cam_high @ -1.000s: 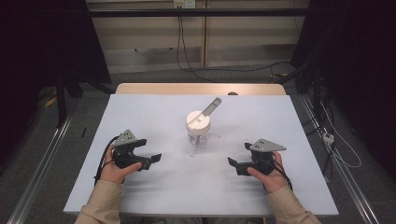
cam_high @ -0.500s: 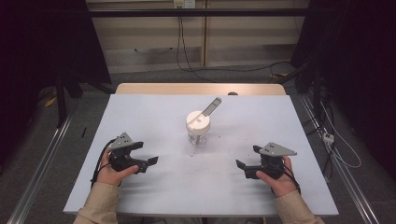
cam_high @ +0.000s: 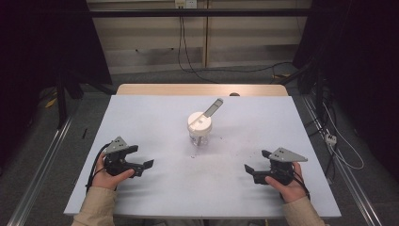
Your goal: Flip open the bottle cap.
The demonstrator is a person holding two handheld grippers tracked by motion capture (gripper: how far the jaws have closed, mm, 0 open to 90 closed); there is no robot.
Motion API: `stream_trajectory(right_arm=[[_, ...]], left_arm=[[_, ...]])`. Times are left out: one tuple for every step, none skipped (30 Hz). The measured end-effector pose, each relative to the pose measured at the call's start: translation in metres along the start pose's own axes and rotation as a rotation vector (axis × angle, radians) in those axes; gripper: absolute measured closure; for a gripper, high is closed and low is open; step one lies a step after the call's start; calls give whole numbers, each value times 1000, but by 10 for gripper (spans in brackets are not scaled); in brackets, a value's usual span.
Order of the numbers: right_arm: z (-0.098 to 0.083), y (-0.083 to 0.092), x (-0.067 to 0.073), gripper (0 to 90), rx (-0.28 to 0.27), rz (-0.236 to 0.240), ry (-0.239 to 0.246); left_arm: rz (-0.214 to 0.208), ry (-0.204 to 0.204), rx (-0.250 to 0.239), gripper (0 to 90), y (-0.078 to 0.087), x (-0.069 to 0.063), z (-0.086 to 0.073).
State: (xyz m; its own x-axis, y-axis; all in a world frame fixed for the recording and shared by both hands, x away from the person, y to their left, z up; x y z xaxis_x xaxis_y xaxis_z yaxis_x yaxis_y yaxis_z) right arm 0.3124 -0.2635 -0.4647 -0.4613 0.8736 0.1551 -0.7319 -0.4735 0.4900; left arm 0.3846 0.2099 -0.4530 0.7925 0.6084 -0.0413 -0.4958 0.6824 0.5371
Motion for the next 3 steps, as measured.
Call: stream_trajectory(right_arm=[[0, 0, 0, 109, -1, 0, 0], [0, 0, 0, 109, -1, 1, 1], [0, -1, 0, 109, 1, 1, 0]], left_arm=[[-1, 2, -1, 82, 0, 0, 0], [-1, 2, -1, 81, 0, 0, 0], [2, -1, 3, 80, 0, 0, -1]])
Point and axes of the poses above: each handheld gripper's, and its own axes: y roughly backward along the jaws, z roughly out of its top, x roughly to its left, the point moved 2 cm from there along -y, roughly forward along the jaws, and after that the axes turned 7 degrees about -y, right-handed, at the moved point
